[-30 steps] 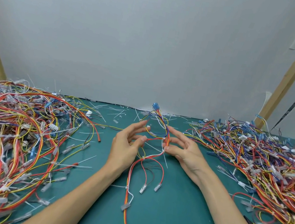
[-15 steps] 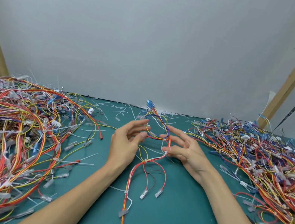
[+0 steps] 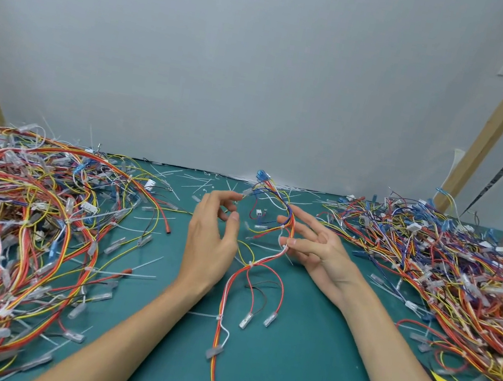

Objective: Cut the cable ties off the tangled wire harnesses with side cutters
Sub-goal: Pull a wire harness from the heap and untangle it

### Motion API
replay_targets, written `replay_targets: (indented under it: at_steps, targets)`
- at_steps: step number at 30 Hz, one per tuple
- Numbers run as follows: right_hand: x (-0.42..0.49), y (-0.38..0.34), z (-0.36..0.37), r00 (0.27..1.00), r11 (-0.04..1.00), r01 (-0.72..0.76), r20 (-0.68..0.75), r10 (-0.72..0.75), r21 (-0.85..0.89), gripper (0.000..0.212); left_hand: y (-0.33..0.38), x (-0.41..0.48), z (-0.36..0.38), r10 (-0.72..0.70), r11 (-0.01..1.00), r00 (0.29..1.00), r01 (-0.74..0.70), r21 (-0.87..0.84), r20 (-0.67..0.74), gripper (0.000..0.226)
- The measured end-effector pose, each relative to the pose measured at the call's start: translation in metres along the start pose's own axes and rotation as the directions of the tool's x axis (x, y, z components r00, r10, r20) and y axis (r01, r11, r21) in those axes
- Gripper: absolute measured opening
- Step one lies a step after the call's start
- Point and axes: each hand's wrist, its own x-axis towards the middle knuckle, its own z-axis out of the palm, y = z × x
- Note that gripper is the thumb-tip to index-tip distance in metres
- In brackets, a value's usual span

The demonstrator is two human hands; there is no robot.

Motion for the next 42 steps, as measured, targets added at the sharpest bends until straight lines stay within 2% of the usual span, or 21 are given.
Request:
replay_targets:
  at_steps: [2, 4, 6, 8, 12, 14, 17, 20, 22, 27, 30, 36, 42]
  targets:
    - [0.0, 0.001, 0.0, 1.0, 1.0, 0.002, -0.007, -0.002, 0.024, 0.062, 0.004, -0.002, -0.001, 0.141, 0.989, 0.987, -0.144, 0.036, 0.079, 0.023]
    - [0.0, 0.001, 0.0, 1.0, 0.999, 0.008, -0.028, -0.007, 0.046, 0.063, 0.006, -0.007, 0.001, 0.23, 0.968, 0.945, -0.247, 0.044, 0.232, 0.018]
    - [0.0, 0.002, 0.001, 0.998, 0.997, 0.026, -0.059, -0.022, 0.073, 0.064, 0.005, -0.011, 0.004, 0.227, 0.965, 0.901, -0.258, 0.037, 0.369, 0.017]
    - [0.001, 0.002, 0.002, 0.994, 0.992, 0.053, -0.099, -0.042, 0.112, 0.064, 0.003, -0.012, 0.006, 0.159, 0.977, 0.871, -0.207, 0.054, 0.464, 0.021]
    - [0.002, 0.004, 0.003, 0.982, 0.981, 0.098, -0.173, -0.069, 0.166, 0.057, 0.002, -0.006, 0.003, -0.033, 0.998, 0.795, -0.008, 0.065, 0.606, 0.03]
    - [0.003, 0.005, 0.003, 0.977, 0.976, 0.111, -0.198, -0.074, 0.185, 0.058, 0.005, -0.003, 0.003, -0.147, 0.975, 0.735, 0.22, -0.029, 0.662, 0.033]
    - [0.003, 0.006, 0.003, 0.975, 0.974, 0.123, -0.208, -0.083, 0.188, 0.06, 0.011, 0.002, 0.002, -0.236, 0.8, 0.585, 0.57, -0.186, 0.776, 0.034]
    - [0.003, 0.006, 0.003, 0.973, 0.973, 0.129, -0.215, -0.087, 0.19, 0.063, 0.015, 0.005, -0.001, -0.243, 0.626, 0.446, 0.75, -0.212, 0.862, 0.035]
    - [0.003, 0.006, 0.003, 0.972, 0.973, 0.13, -0.216, -0.088, 0.191, 0.063, 0.017, 0.002, -0.003, -0.231, 0.533, 0.398, 0.815, -0.227, 0.888, 0.035]
    - [0.003, 0.006, 0.004, 0.969, 0.976, 0.141, -0.225, -0.102, 0.166, 0.061, 0.015, 0.0, -0.001, -0.198, 0.405, 0.328, 0.886, -0.228, 0.924, 0.047]
    - [0.004, 0.005, 0.007, 0.966, 0.98, 0.153, -0.227, -0.122, 0.125, 0.062, 0.014, -0.001, 0.001, -0.198, 0.333, 0.311, 0.913, -0.235, 0.929, 0.049]
    - [0.005, 0.006, 0.013, 0.961, 0.986, 0.166, -0.228, -0.154, 0.032, 0.075, 0.01, -0.008, 0.005, -0.152, 0.433, 0.377, 0.856, -0.281, 0.914, 0.043]
    - [0.004, 0.009, 0.018, 0.955, 0.984, 0.168, -0.236, -0.178, -0.064, 0.071, 0.003, -0.009, 0.004, -0.062, 0.47, 0.405, 0.818, -0.331, 0.912, 0.049]
